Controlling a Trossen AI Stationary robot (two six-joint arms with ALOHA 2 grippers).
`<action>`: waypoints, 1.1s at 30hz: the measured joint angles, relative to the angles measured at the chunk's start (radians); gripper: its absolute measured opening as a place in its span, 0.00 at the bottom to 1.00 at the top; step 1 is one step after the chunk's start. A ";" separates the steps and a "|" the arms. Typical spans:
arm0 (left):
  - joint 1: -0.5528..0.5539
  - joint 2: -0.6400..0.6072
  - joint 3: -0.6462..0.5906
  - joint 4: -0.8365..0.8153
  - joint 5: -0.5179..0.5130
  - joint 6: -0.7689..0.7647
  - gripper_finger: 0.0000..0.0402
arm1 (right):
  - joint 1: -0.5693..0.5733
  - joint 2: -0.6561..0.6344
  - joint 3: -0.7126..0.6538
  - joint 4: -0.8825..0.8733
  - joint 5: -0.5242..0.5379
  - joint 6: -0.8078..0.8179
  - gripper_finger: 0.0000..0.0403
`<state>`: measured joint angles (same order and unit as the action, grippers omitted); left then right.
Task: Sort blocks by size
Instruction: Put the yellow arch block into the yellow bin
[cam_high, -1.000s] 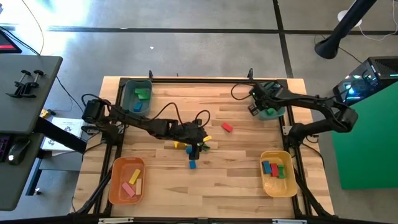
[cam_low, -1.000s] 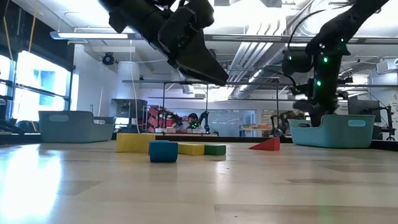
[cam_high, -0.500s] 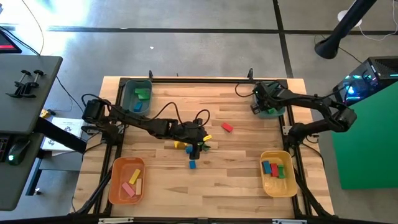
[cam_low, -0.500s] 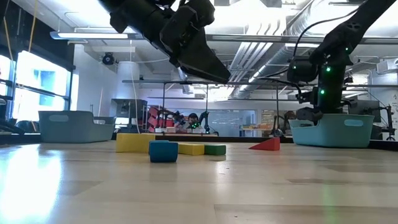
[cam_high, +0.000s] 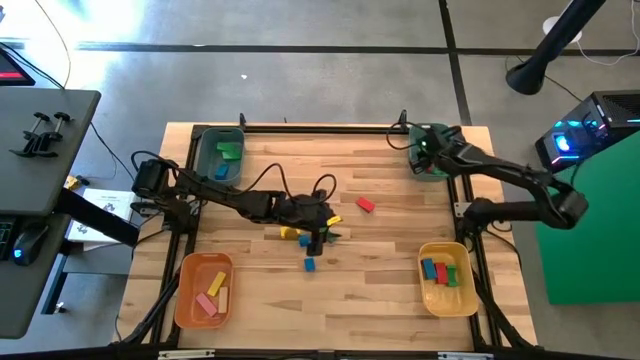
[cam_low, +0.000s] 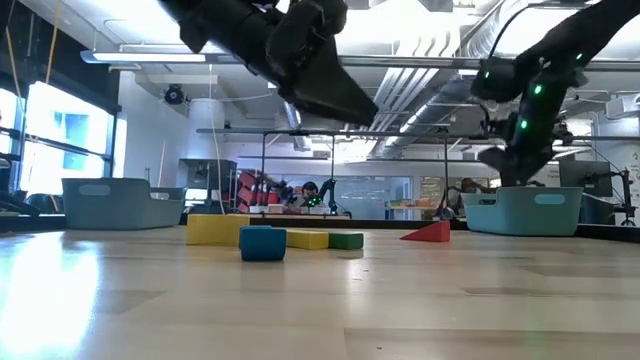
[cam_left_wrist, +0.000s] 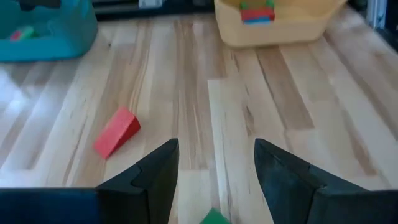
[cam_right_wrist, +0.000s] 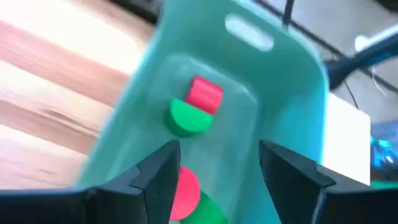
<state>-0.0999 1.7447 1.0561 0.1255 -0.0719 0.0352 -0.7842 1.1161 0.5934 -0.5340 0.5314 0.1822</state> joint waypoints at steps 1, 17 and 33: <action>0.000 0.000 0.000 0.014 0.000 0.000 0.49 | 0.012 -0.029 0.000 -0.003 0.000 0.000 0.53; -0.028 0.000 -0.009 0.117 -0.102 -0.013 0.49 | 0.491 -0.205 -0.325 0.642 -0.374 0.027 0.54; 0.119 0.001 -0.147 0.427 -0.014 0.047 0.49 | 0.811 -0.200 -0.379 0.874 -0.232 0.024 0.54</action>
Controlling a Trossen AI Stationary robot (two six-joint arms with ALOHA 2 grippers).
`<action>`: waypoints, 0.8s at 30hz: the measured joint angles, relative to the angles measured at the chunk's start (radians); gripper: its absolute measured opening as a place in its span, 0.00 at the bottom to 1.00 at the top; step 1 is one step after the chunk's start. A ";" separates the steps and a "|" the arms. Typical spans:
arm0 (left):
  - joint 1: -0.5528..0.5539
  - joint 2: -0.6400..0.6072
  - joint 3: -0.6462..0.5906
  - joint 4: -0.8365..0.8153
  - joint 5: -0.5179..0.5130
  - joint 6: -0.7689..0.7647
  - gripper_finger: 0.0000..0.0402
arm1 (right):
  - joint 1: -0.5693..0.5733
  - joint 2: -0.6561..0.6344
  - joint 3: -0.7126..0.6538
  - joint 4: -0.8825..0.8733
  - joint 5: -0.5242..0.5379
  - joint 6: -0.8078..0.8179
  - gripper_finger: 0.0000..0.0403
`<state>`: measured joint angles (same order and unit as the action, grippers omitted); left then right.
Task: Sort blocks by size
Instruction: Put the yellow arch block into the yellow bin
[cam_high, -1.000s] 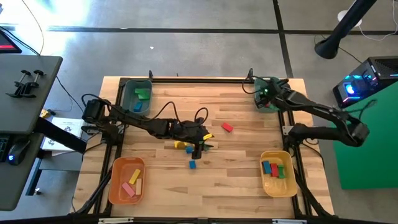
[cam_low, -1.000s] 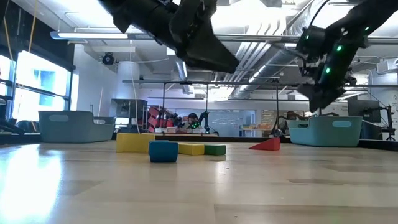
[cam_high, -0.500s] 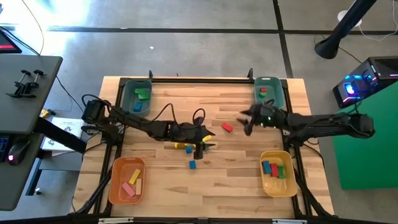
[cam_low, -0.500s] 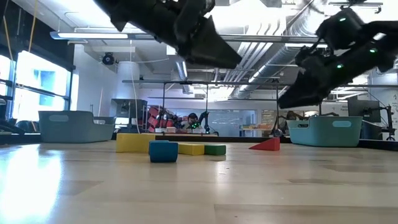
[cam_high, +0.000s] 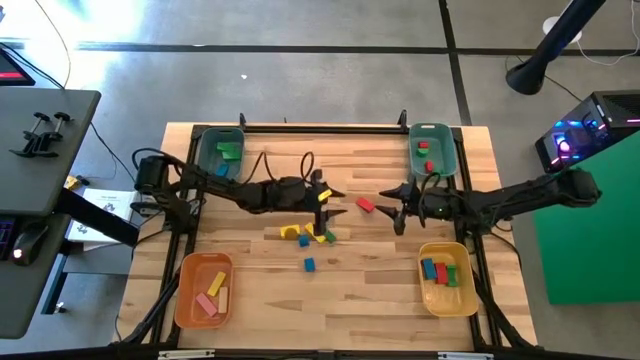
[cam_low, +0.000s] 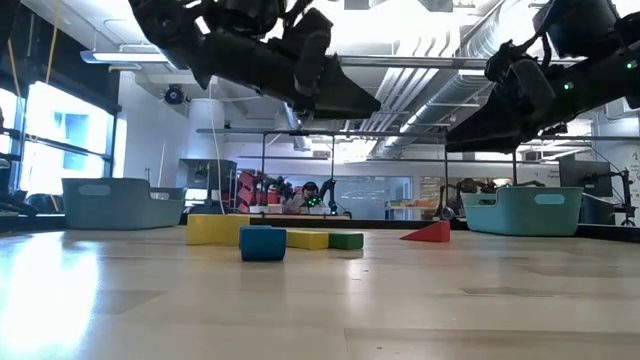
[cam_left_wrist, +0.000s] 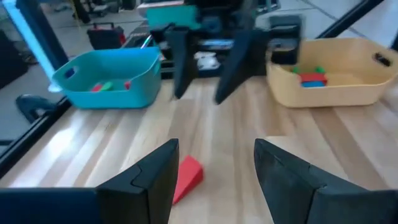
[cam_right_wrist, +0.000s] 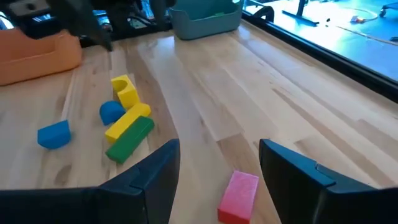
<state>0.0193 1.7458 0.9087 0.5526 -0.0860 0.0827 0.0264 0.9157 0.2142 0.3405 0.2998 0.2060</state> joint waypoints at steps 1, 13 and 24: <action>0.003 0.000 0.000 -0.003 -0.003 0.000 0.49 | 0.010 0.000 0.000 0.000 0.014 0.001 0.54; -0.278 -0.045 0.014 -0.217 -0.312 -0.019 0.49 | 0.251 0.002 0.002 0.072 0.200 0.082 0.54; -0.479 -0.229 0.002 -0.897 -0.496 -0.578 0.49 | 0.494 0.082 0.003 0.145 0.409 0.185 0.54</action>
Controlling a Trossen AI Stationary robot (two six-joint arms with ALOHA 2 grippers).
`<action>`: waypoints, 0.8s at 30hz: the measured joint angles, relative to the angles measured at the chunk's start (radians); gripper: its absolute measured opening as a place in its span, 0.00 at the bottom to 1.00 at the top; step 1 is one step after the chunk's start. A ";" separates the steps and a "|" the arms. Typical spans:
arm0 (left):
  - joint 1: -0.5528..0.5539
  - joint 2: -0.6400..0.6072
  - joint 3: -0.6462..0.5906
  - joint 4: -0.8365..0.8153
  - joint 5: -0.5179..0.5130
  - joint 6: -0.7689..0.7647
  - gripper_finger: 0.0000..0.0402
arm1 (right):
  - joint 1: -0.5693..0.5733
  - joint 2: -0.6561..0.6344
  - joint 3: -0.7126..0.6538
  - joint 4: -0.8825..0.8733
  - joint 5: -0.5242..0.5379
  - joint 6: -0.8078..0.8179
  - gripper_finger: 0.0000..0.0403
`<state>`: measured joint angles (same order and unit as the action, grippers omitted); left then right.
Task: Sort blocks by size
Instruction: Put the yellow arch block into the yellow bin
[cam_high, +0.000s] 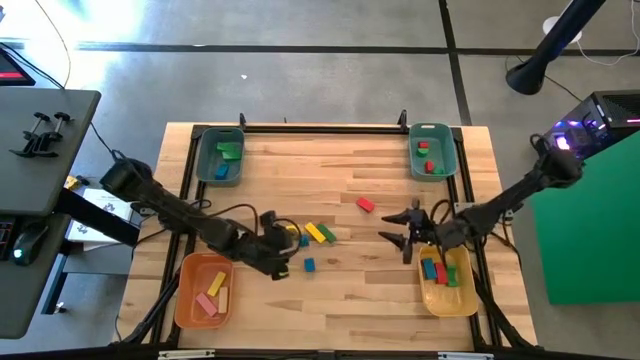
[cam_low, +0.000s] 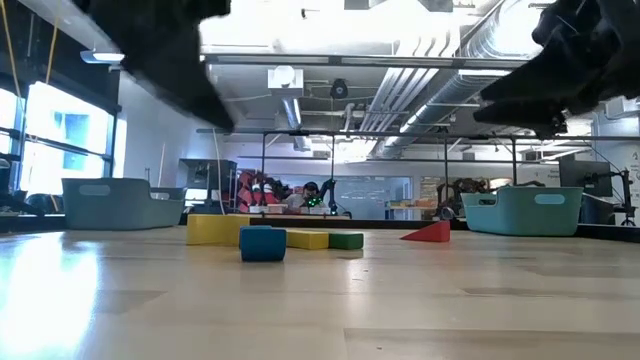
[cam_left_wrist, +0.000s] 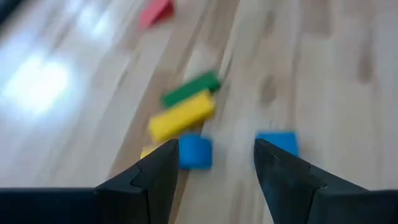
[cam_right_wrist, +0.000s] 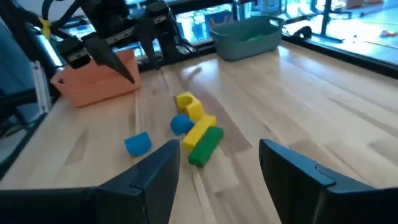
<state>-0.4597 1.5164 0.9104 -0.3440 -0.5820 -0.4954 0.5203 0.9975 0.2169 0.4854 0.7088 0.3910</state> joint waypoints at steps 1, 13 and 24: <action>-0.001 -0.001 -0.010 -0.025 0.001 -0.041 0.49 | 0.015 0.017 0.000 0.002 0.025 0.018 0.54; 0.058 0.004 -0.263 0.182 -0.017 -0.242 0.49 | 0.049 0.200 0.000 0.103 0.114 0.102 0.54; 0.166 0.003 -0.375 0.371 0.061 -0.196 0.49 | 0.049 0.218 -0.001 0.129 0.129 0.106 0.54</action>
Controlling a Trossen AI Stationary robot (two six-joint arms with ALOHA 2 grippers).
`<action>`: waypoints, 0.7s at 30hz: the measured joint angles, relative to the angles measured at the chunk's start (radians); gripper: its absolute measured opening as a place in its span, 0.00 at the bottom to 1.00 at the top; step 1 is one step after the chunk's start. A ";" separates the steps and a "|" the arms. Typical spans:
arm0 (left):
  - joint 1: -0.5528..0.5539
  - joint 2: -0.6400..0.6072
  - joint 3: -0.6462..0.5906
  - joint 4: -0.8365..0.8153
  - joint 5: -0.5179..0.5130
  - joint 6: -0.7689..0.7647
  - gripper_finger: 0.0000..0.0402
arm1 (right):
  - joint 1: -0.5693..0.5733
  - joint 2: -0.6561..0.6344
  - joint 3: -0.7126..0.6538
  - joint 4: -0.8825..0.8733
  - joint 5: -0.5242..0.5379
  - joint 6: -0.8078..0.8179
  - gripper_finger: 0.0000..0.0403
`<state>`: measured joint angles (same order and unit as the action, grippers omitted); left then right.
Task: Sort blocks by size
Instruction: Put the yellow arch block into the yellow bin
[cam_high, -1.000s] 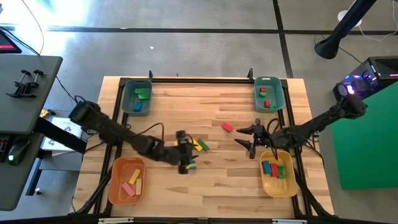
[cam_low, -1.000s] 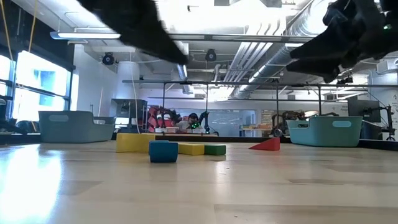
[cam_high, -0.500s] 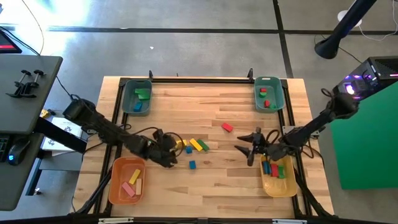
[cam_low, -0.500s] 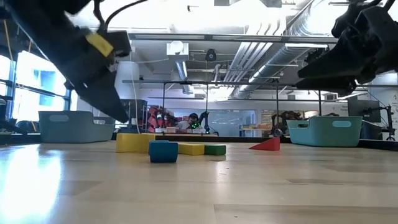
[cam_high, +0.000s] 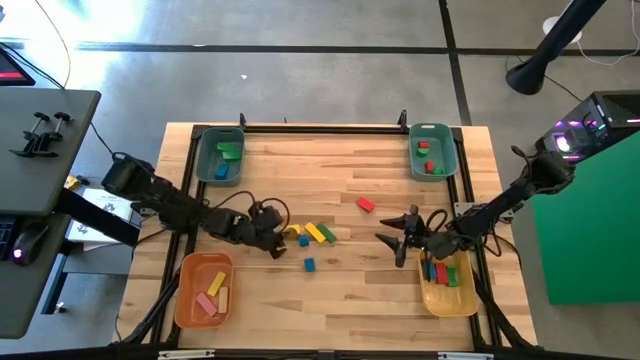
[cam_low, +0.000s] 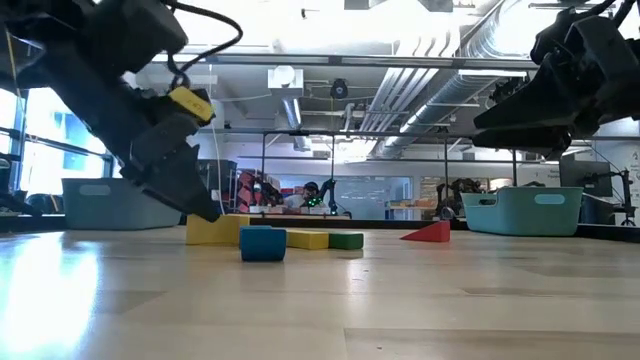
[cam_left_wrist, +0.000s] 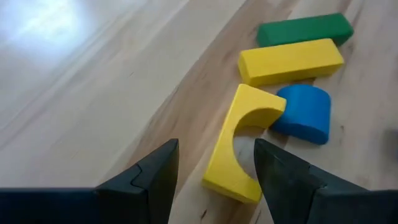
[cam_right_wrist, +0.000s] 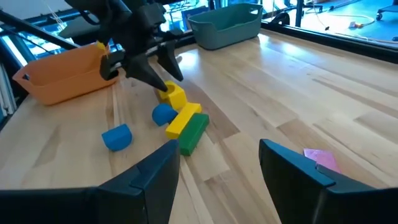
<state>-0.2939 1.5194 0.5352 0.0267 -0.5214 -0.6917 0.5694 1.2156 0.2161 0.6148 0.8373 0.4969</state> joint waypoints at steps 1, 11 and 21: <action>0.007 0.000 0.000 0.005 0.020 0.023 0.49 | 0.000 0.000 0.000 0.006 0.000 0.000 0.54; 0.058 0.001 0.000 0.046 0.133 0.158 0.40 | -0.009 0.000 0.000 0.020 0.004 -0.004 0.54; 0.085 0.000 0.001 0.051 0.185 0.199 0.11 | -0.026 -0.001 0.000 0.022 -0.005 -0.007 0.54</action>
<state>-0.2085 1.5192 0.5365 0.0780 -0.3367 -0.4927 0.5430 1.2150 0.2161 0.6365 0.8319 0.4903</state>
